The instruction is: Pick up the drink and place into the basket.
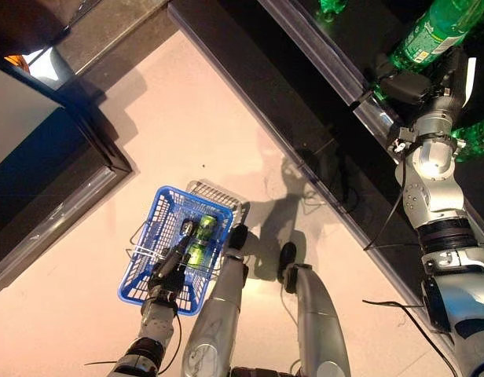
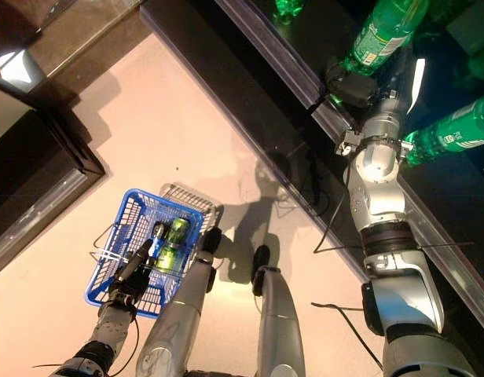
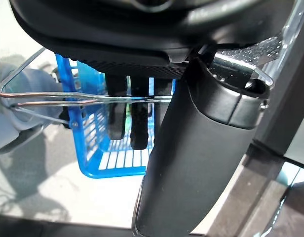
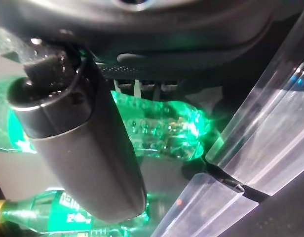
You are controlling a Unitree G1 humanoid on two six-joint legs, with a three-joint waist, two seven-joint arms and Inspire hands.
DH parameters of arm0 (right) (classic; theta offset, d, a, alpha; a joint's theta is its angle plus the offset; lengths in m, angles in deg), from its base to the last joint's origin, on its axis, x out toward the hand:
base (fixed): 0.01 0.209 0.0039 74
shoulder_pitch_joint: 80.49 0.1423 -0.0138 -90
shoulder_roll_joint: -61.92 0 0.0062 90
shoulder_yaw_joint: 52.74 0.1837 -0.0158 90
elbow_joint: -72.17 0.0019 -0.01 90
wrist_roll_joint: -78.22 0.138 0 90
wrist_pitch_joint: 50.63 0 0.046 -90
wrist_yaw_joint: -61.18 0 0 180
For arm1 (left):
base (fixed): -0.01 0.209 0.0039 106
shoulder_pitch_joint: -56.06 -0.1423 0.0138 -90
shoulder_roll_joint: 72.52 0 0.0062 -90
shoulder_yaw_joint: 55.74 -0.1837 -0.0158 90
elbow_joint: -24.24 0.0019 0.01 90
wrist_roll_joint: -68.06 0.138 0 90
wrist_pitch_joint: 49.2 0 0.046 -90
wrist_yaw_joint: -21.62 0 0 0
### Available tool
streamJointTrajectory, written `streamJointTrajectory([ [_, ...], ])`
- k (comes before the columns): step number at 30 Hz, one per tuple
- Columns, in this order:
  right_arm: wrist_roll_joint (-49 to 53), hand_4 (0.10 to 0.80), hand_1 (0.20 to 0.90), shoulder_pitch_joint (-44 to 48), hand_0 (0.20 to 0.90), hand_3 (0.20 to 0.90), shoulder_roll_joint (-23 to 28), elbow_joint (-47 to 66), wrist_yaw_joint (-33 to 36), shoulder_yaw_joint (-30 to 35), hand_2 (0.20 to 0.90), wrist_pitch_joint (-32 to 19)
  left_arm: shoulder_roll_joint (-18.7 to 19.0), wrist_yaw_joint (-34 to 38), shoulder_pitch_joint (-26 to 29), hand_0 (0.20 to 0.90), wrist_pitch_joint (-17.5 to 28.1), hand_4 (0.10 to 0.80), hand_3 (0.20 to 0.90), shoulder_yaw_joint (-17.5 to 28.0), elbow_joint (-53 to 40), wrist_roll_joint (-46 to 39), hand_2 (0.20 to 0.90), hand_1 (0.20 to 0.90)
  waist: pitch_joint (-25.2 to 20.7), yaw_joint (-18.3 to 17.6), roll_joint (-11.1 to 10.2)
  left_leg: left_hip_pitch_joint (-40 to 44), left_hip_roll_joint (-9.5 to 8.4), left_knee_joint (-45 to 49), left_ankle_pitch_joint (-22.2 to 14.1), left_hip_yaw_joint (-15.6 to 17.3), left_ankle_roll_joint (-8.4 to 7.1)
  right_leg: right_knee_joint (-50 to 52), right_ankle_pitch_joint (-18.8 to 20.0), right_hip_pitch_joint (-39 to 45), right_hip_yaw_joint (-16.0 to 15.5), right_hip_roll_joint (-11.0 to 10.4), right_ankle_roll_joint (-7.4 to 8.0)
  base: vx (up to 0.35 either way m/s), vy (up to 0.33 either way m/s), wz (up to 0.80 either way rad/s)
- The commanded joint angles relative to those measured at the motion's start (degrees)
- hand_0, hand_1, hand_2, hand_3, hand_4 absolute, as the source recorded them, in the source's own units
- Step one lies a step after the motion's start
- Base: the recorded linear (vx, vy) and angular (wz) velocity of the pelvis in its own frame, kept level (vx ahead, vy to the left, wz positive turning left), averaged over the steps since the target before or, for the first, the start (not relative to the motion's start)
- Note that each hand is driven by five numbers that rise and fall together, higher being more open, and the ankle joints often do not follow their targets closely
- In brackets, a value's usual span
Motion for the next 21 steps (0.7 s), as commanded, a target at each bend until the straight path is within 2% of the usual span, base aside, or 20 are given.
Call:
streamJointTrajectory([
  [1, 2.78, 0.800, 0.900, 7.47, 0.900, 0.900, 6.95, 3.89, -1.70, -0.01, 0.900, -6.07, 6.58, -6.81, -3.25, 0.300, 5.61, 0.100, 0.200, 2.15, -8.16, 0.02, 0.300, 0.300, -1.21, 0.99, 0.68, 3.58, -4.84, 4.48, -7.88, 5.72, 8.13, -5.72, 4.83, 3.20, -0.97, 4.12, -0.25, 0.004, 0.007, 0.08],
  [2, 3.55, 0.734, 0.844, 7.55, 0.844, 0.834, 6.74, 3.79, -2.08, 0.15, 0.844, -6.73, 6.56, -6.85, -3.26, 0.300, 5.67, 0.100, 0.200, 2.15, -8.12, -0.12, 0.300, 0.300, -1.21, 1.03, 0.72, 3.58, -4.84, 4.44, -7.88, 5.69, 8.15, -5.71, 4.82, 3.17, -1.00, 4.10, -0.25, 0.003, 0.011, 0.04],
  [3, 4.65, 0.399, 0.556, 7.51, 0.556, 0.499, 6.27, 3.83, -2.40, 0.49, 0.556, -7.77, 6.50, -6.86, -3.25, 0.300, 5.76, 0.100, 0.200, 2.16, -8.08, -0.15, 0.300, 0.300, -1.21, 1.06, 0.75, 3.51, -4.87, 4.46, -7.90, 5.66, 8.15, -5.66, 4.84, 3.06, -1.06, 4.08, -0.22, 0.000, 0.000, 0.00],
  [5, 5.32, 0.273, 0.448, 7.58, 0.448, 0.373, 5.93, 3.77, -2.64, 0.85, 0.448, -8.54, 6.45, -6.82, -3.24, 0.300, 5.77, 0.100, 0.200, 2.17, -8.06, -0.22, 0.300, 0.300, -1.21, 1.12, 0.82, 3.60, -4.88, 4.43, -7.93, 5.65, 8.14, -5.58, 4.75, 3.08, -1.08, 4.07, -0.19, 0.000, 0.000, 0.00],
  [6, 6.12, 0.100, 0.300, 7.85, 0.300, 0.200, 5.49, 3.86, -2.50, 1.14, 0.300, -9.20, 6.42, -6.74, -3.14, 0.300, 5.78, 0.100, 0.200, 2.13, -8.01, -0.26, 0.300, 0.300, -1.21, 1.18, 0.88, 3.55, -4.91, 4.47, -7.94, 5.66, 8.11, -5.57, 4.72, 3.06, -1.10, 4.03, -0.17, 0.000, 0.000, 0.00],
  [14, 4.33, 0.100, 0.300, 9.24, 0.300, 0.200, 4.67, 4.01, 0.95, 2.31, 0.300, -12.42, 6.20, -6.74, -3.48, 0.300, 5.68, 0.100, 0.200, 1.87, -8.23, -0.59, 0.300, 0.300, -1.21, 1.46, 1.41, 3.93, -5.09, 4.21, -8.00, 5.57, 8.21, -5.53, 4.70, 3.16, -1.13, 3.83, 0.07, 0.000, 0.000, 0.00],
  [21, -6.52, 0.100, 0.300, 10.19, 0.300, 0.200, 6.69, 4.94, 8.43, 1.46, 0.300, -14.01, 6.39, -7.44, -3.86, 0.300, 5.39, 0.100, 0.200, 1.80, -8.46, -1.08, 0.300, 0.300, -1.21, 1.41, 1.38, 3.91, -5.15, 3.82, -7.55, 5.83, 8.38, -6.38, 5.53, 3.18, -1.05, 3.82, 0.16, 0.000, 0.000, 0.00],
])
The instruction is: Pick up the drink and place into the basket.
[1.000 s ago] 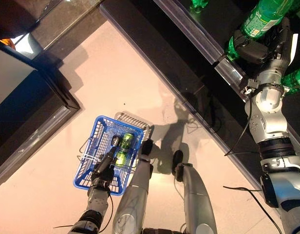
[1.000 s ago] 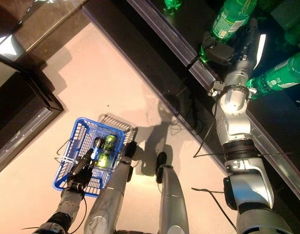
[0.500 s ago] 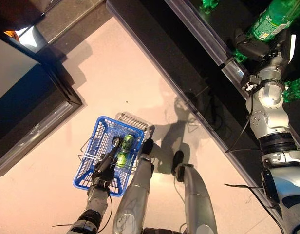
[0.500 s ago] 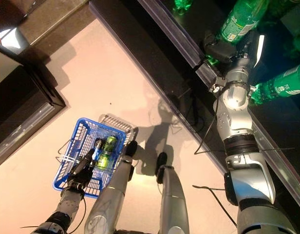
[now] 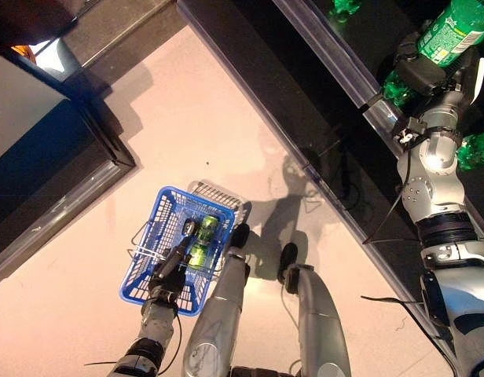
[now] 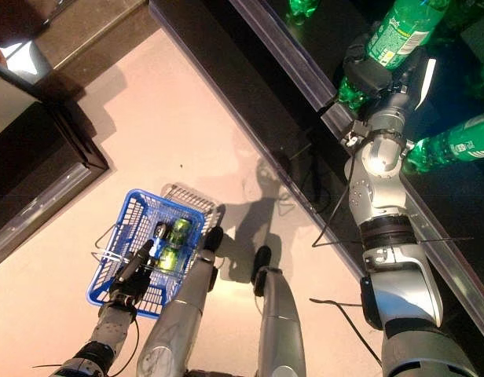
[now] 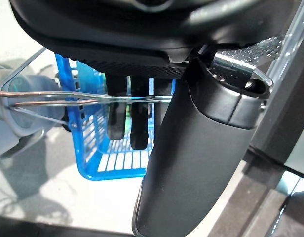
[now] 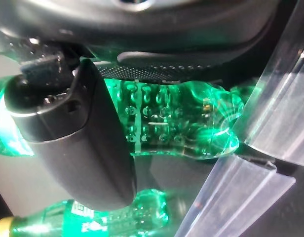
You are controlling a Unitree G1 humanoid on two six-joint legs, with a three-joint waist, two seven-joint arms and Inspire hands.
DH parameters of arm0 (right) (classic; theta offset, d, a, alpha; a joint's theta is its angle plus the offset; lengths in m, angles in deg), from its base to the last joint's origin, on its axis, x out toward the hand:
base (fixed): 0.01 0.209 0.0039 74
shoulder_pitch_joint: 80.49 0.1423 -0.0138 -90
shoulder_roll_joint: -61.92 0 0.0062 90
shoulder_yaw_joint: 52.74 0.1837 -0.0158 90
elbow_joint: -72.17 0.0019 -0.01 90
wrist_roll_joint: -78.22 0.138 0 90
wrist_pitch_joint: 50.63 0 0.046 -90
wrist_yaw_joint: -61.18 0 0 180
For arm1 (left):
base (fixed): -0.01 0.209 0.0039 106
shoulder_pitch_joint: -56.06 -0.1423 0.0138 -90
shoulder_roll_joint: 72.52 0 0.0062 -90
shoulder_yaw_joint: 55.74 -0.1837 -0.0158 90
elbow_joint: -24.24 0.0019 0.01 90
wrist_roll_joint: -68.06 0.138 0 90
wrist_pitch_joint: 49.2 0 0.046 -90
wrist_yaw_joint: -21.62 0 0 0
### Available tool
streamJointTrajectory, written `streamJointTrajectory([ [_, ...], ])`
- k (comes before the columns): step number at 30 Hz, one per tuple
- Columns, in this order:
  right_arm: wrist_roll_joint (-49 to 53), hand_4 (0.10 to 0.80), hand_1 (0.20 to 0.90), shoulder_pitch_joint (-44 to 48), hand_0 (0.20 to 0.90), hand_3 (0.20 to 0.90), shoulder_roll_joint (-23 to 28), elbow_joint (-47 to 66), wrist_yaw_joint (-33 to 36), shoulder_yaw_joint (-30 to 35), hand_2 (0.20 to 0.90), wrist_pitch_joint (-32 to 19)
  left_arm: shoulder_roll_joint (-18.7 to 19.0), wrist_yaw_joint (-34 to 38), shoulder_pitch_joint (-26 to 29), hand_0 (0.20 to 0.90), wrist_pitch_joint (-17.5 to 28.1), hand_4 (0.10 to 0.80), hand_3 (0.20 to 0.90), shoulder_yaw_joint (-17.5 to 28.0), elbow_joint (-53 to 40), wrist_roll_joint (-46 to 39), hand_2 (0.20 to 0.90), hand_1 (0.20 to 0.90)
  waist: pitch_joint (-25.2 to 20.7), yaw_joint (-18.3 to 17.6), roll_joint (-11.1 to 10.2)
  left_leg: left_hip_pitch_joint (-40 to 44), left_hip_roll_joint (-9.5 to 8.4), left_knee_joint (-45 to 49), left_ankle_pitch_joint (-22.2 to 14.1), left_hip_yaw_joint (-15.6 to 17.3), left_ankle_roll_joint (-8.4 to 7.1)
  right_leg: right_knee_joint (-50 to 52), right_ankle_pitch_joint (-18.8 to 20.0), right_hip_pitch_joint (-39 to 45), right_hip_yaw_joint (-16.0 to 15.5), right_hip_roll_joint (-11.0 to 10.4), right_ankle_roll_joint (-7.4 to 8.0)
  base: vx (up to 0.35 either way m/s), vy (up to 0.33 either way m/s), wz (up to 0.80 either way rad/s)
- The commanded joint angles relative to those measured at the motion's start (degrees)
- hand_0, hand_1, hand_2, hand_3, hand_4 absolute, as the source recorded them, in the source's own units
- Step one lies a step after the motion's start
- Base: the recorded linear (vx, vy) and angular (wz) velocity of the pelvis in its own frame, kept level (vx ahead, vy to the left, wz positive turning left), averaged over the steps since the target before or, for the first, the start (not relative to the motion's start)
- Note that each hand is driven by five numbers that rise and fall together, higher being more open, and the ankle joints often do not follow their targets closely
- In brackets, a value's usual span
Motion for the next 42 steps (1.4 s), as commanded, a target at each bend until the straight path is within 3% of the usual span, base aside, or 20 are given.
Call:
streamJointTrajectory([
  [1, -9.59, 0.100, 0.300, 9.00, 0.300, 0.200, 7.18, 6.71, 5.27, 1.15, 0.300, -11.05, 6.32, -6.74, -3.74, 0.300, 6.18, 0.100, 0.200, 1.80, -8.50, -0.95, 0.300, 0.300, -1.23, 0.02, 1.37, 4.24, -4.85, 4.21, -8.04, 6.28, 8.52, -6.20, 5.14, 3.38, -0.62, 4.11, 0.39, 0.000, 0.000, 0.00],
  [8, -22.23, 0.100, 0.300, 7.46, 0.300, 0.200, 8.25, 13.73, 12.87, 0.45, 0.300, -12.87, 6.01, -6.73, -4.08, 0.300, 6.83, 0.100, 0.200, 1.86, -9.38, -1.34, 0.300, 0.300, -1.23, -0.48, 1.18, 4.45, -4.88, 3.97, -8.16, 6.39, 8.82, -6.83, 5.42, 3.59, -0.18, 4.26, 0.71, -0.004, 0.001, 0.00],
  [12, -26.66, 0.100, 0.300, 4.76, 0.300, 0.200, 7.41, 20.77, 12.98, 1.45, 0.300, -13.91, 6.01, -6.75, -4.30, 0.300, 6.93, 0.100, 0.200, 2.46, -9.69, -1.34, 0.300, 0.300, -1.23, -0.99, 1.01, 4.22, -4.92, 3.88, -7.81, 6.59, 8.96, -7.25, 6.07, 3.40, 0.01, 4.27, 0.91, -0.008, 0.002, 0.00],
  [21, -22.64, 0.100, 0.300, -5.64, 0.300, 0.200, -1.73, 36.89, -5.24, 0.95, 0.300, -13.61, 4.14, -7.66, -5.12, 0.300, 7.60, 0.100, 0.200, 4.58, -10.32, -0.70, 0.300, 0.300, -1.23, -2.88, 0.76, 6.07, -4.85, 3.35, -7.91, 7.73, 9.16, -8.61, 6.50, 4.90, 1.50, 4.69, 1.36, -0.019, 0.023, 0.00],
  [32, -17.09, 0.100, 0.300, -17.45, 0.300, 0.200, -10.64, 44.01, -23.88, -7.18, 0.300, -6.80, 1.92, -9.99, -4.45, 0.300, 11.84, 0.100, 0.200, 3.58, -13.60, -0.74, 0.300, 0.300, -2.51, -4.63, -0.12, 11.76, -4.39, 0.57, -6.63, 9.21, 8.86, -12.53, 8.71, 10.11, 2.82, 4.37, 2.02, 0.010, 0.014, -0.04],
  [37, -16.72, 0.100, 0.300, -20.29, 0.300, 0.200, -11.50, 44.53, -27.37, -11.06, 0.300, -4.40, 1.63, -10.65, -3.23, 0.300, 12.59, 0.100, 0.200, 2.45, -18.12, 2.74, 0.300, 0.300, -2.97, -4.69, -0.37, 13.53, -4.30, -0.31, -5.98, 9.42, 8.72, -13.66, 9.22, 12.29, 3.08, 4.10, 2.38, 0.016, -0.014, -0.05],
  [42, -16.04, 0.100, 0.300, -22.06, 0.300, 0.200, -11.51, 42.00, -26.84, -14.43, 0.300, -1.95, 2.31, -9.76, -3.09, 0.300, 13.45, 0.100, 0.200, -0.90, -24.28, 13.42, 0.300, 0.300, -3.14, -3.72, -0.30, 15.82, -4.08, -1.58, -5.27, 9.16, 8.44, -14.73, 9.25, 15.24, 2.01, 3.37, 2.77, -0.006, -0.053, 0.02],
])
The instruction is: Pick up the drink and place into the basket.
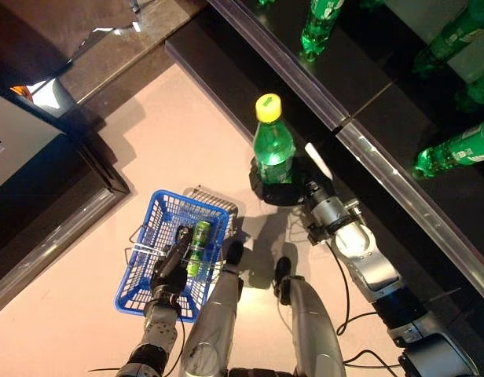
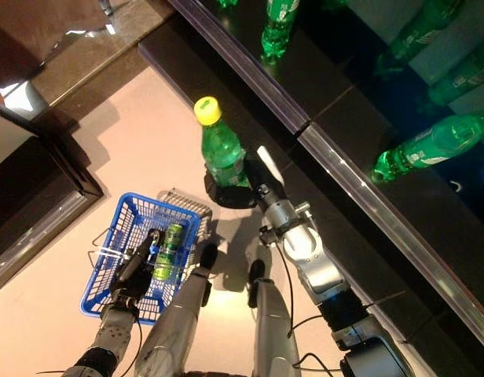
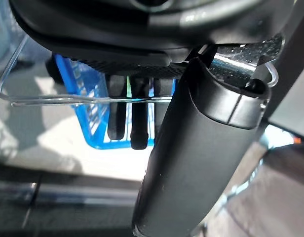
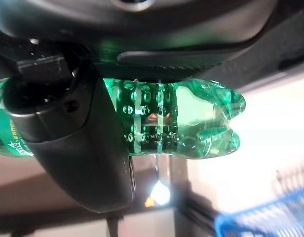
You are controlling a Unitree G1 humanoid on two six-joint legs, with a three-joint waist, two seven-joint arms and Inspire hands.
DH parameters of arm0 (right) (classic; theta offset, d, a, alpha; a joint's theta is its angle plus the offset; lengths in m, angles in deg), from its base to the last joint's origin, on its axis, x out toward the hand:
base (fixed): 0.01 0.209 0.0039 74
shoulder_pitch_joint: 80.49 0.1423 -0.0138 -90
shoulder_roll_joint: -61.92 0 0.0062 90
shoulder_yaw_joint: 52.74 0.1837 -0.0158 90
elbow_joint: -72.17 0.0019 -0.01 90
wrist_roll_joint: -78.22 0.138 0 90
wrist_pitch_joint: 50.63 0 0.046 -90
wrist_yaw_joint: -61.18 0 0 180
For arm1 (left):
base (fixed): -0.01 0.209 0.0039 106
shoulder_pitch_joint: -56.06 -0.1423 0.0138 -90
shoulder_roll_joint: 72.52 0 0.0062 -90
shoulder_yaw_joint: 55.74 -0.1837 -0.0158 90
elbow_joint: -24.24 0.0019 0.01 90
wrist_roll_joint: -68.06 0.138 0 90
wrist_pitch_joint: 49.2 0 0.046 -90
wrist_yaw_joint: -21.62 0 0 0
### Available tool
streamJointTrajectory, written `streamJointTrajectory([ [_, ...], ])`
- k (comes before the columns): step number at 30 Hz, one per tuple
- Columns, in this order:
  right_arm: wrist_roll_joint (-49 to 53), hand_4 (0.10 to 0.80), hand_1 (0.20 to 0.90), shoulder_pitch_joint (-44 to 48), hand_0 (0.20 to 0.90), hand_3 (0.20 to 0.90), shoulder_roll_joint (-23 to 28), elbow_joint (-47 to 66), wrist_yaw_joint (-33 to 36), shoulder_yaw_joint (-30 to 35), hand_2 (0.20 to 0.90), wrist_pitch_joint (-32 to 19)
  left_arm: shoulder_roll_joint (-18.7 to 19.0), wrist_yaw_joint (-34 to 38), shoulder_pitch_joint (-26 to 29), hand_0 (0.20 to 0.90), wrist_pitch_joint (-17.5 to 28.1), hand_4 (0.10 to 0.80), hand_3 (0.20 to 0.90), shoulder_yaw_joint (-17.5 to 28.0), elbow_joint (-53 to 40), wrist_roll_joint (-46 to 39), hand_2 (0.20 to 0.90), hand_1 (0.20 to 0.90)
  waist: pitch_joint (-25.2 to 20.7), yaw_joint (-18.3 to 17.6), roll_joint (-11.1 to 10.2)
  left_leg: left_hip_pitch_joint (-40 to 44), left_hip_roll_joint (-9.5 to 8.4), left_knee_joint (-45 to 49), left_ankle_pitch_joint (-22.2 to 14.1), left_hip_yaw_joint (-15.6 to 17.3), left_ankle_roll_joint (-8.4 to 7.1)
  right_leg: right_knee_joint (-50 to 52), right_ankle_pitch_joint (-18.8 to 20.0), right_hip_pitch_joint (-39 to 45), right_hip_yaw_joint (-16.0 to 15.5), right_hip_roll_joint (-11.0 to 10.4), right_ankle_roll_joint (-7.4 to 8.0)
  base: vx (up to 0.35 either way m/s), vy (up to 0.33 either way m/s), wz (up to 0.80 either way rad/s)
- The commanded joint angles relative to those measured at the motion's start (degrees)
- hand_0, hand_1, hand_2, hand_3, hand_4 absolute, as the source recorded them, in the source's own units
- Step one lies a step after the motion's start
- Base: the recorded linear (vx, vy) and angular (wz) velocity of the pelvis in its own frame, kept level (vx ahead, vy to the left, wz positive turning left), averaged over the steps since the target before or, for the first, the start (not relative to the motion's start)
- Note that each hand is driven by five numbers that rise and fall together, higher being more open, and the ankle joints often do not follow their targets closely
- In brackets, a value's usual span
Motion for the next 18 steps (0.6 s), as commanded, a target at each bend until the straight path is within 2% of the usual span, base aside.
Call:
streamJointTrajectory([
  [1, 3.86, 0.100, 0.300, 4.89, 0.300, 0.200, -1.40, 13.87, 0.42, 2.17, 0.300, -5.80, 4.46, -6.73, 0.45, 0.300, 9.66, 0.100, 0.200, -0.32, -17.95, 11.93, 0.300, 0.300, -3.28, -0.48, 1.13, 4.26, -3.92, 4.04, -5.76, 7.41, 6.63, -9.58, 8.56, 4.16, -0.30, 3.58, 1.16, -0.011, -0.028, 0.05],
  [7, 4.89, 0.100, 0.300, 1.96, 0.300, 0.200, -1.46, 9.45, 2.23, 0.18, 0.300, -4.53, 6.60, -5.15, 1.04, 0.300, 4.41, 0.100, 0.200, -2.41, -28.03, 16.32, 0.300, 0.300, -4.10, 0.73, 1.58, 6.77, -3.98, 2.81, -5.10, 6.47, 6.06, -11.52, 8.21, 8.10, -1.90, 2.76, 1.13, 0.004, -0.029, 0.03],
  [10, 5.98, 0.100, 0.300, -0.64, 0.300, 0.200, -2.34, 6.16, 3.28, -0.77, 0.300, -4.86, 7.38, -5.12, 1.01, 0.300, 1.26, 0.100, 0.200, -3.61, -33.19, 18.26, 0.300, 0.300, -5.66, 1.52, 1.75, 9.39, -3.64, -0.75, -3.41, 5.23, 5.24, -14.51, 8.73, 10.99, -3.34, 2.24, 1.49, 0.032, -0.062, 0.18],
  [18, 7.02, 0.100, 0.300, -5.87, 0.300, 0.200, -5.10, -0.81, 4.62, -2.10, 0.300, -5.62, 8.41, -6.12, 0.79, 0.300, -7.77, 0.100, 0.200, -4.44, -41.09, 20.69, 0.300, 0.300, -12.99, 2.60, 1.65, 17.52, -2.21, -13.64, 0.98, 3.07, 2.97, -26.29, 11.06, 20.20, -6.29, 1.77, 2.06, 0.024, -0.045, 0.22],
])
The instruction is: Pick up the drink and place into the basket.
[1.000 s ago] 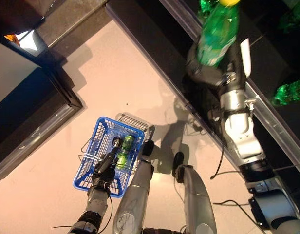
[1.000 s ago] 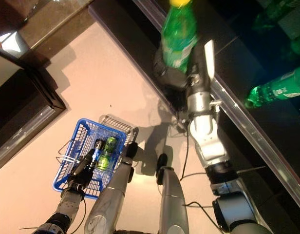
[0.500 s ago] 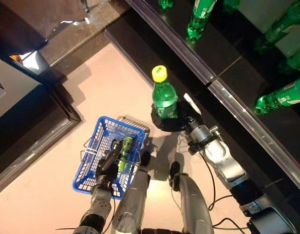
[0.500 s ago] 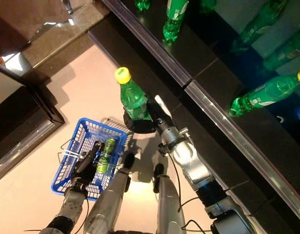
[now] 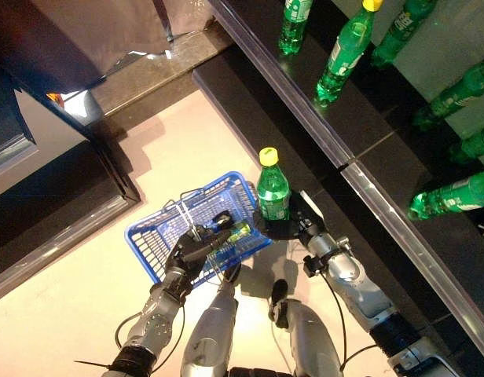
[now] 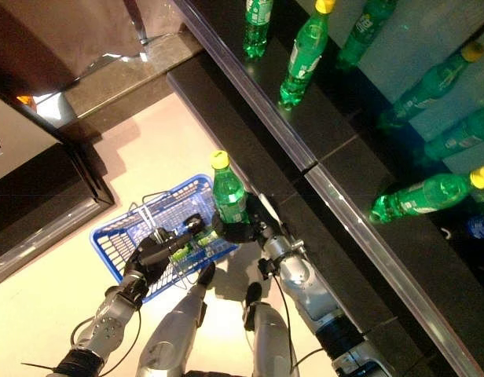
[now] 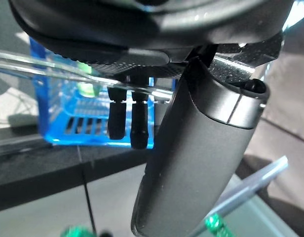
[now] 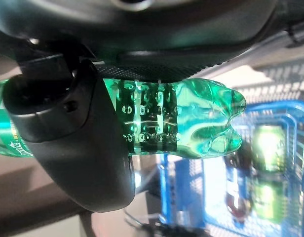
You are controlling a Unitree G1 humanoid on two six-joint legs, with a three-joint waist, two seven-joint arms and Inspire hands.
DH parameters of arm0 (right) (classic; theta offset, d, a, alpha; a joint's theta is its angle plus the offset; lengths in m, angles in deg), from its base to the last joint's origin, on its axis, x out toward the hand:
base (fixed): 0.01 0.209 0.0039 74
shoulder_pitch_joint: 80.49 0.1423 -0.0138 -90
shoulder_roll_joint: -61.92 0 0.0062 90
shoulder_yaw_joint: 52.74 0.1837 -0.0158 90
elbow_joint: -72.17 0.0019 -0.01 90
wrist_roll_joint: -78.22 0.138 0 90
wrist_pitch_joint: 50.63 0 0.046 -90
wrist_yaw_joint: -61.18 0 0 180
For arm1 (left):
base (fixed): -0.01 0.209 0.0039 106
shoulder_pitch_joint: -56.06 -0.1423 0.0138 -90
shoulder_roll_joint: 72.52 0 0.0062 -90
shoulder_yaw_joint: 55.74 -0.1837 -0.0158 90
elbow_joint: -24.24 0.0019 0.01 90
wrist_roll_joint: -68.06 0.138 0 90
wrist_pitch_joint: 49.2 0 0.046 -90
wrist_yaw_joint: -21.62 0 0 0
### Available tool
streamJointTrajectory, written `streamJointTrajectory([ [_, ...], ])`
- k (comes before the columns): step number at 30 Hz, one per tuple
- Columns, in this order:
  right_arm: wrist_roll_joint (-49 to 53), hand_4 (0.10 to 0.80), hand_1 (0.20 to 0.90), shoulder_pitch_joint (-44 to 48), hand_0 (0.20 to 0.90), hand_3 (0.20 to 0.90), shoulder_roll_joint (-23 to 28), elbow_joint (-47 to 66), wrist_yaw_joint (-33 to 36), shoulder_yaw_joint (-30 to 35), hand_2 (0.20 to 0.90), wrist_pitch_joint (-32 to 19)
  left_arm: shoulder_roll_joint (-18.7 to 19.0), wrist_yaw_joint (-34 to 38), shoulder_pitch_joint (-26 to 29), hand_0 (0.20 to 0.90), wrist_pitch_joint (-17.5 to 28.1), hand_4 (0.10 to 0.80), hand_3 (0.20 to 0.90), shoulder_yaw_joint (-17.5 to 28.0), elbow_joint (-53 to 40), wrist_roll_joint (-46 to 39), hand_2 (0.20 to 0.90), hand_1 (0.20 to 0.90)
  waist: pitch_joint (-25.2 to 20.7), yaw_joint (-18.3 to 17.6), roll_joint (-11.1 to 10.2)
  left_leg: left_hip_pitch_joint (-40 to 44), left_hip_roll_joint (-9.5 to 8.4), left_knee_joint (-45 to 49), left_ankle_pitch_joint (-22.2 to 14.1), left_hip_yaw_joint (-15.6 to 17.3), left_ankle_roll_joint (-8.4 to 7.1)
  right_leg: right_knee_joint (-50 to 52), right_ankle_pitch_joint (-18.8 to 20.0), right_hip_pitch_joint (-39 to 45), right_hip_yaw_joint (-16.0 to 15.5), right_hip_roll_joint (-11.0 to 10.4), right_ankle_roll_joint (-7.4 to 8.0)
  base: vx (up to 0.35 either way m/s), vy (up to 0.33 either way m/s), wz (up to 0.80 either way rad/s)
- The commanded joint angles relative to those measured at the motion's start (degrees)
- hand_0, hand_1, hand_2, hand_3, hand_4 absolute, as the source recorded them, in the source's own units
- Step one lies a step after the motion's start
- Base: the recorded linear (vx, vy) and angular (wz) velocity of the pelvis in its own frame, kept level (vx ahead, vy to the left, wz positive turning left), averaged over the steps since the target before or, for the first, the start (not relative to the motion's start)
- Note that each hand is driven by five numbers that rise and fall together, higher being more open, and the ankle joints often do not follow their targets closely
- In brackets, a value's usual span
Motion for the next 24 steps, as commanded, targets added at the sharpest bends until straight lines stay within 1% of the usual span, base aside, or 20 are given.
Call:
streamJointTrajectory([
  [1, 2.78, 0.100, 0.300, 3.50, 0.300, 0.200, -2.61, 4.41, 0.61, 0.14, 0.300, -7.69, 0.85, -7.90, 4.64, 0.300, 4.51, 0.100, 0.200, 0.95, -17.68, 1.27, 0.300, 0.300, -13.28, 0.90, 1.21, 2.92, -4.75, 1.23, -3.86, 5.43, 2.93, -15.09, 10.56, 5.07, -0.61, 2.15, 2.56, 0.017, -0.019, 0.26],
  [6, 3.06, 0.100, 0.300, 3.56, 0.300, 0.200, -3.07, 1.38, 0.63, -0.42, 0.300, -5.83, 1.56, -8.01, 5.98, 0.300, 0.93, 0.100, 0.200, 0.32, -16.91, 1.46, 0.300, 0.300, -17.60, 0.91, 1.22, 7.39, -4.65, -2.23, -4.10, 4.95, 2.61, -19.08, 11.02, 9.46, -0.82, 2.11, 2.45, 0.029, -0.002, 0.22],
  [12, 2.68, 0.100, 0.300, 0.42, 0.300, 0.200, -4.36, -1.50, 0.84, -0.99, 0.300, -3.84, 0.34, -10.98, 6.10, 0.300, -3.54, 0.100, 0.200, -0.57, -14.70, -1.07, 0.300, 0.300, -22.44, 0.96, 1.30, 11.40, -4.37, -4.28, -5.10, 4.92, 2.68, -21.02, 10.67, 13.01, -1.50, 1.71, 2.28, 0.070, 0.012, 0.08],
  [16, 2.99, 0.100, 0.300, -1.79, 0.300, 0.200, -4.98, -3.81, -1.44, -1.60, 0.300, -3.14, 0.17, -12.85, 6.51, 0.300, -5.45, 0.100, 0.200, -1.26, -14.38, -2.05, 0.300, 0.300, -23.94, 0.90, 1.50, 12.99, -4.19, -5.36, -5.54, 5.36, 2.72, -22.15, 10.67, 14.40, -2.07, 1.53, 2.34, 0.027, 0.015, 0.02],
  [20, 3.97, 0.100, 0.300, -2.38, 0.300, 0.200, -5.78, -6.53, -3.39, -3.24, 0.300, -1.51, 0.29, -13.18, 7.60, 0.300, -6.44, 0.100, 0.200, -2.15, -14.87, -1.76, 0.300, 0.300, -24.86, 1.24, 1.68, 13.81, -4.23, -5.68, -5.86, 5.33, 2.73, -22.58, 10.56, 15.20, -2.89, 1.21, 2.42, 0.024, 0.022, 0.14],
  [22, 4.08, 0.100, 0.300, -1.54, 0.300, 0.200, -7.58, -10.96, -3.52, -5.17, 0.300, -1.30, 0.41, -12.95, 9.83, 0.300, -6.25, 0.100, 0.200, -4.10, -15.02, -0.60, 0.300, 0.300, -25.62, 2.04, 1.80, 14.24, -4.24, -5.89, -6.01, 5.26, 2.66, -23.00, 10.46, 15.97, -3.95, 0.83, 2.47, 0.038, 0.017, 0.19],
  [23, 4.17, 0.100, 0.300, -0.75, 0.300, 0.200, -8.74, -13.25, -2.53, -6.44, 0.300, -1.41, -0.01, -12.82, 11.12, 0.300, -6.88, 0.100, 0.200, -5.07, -15.64, -1.06, 0.300, 0.300, -26.03, 2.65, 1.92, 14.46, -4.16, -6.24, -5.92, 5.08, 2.62, -23.10, 10.41, 16.30, -4.57, 0.70, 2.50, 0.038, 0.010, 0.09],
  [24, 4.37, 0.100, 0.300, -0.61, 0.300, 0.200, -8.92, -13.54, -2.44, -6.61, 0.300, -1.25, -0.13, -12.86, 11.28, 0.300, -6.99, 0.100, 0.200, -5.15, -15.75, -1.07, 0.300, 0.300, -26.08, 2.73, 1.94, 14.51, -4.14, -6.31, -5.89, 5.03, 2.61, -23.11, 10.39, 16.36, -4.68, 0.68, 2.50, 0.045, 0.012, 0.14],
])
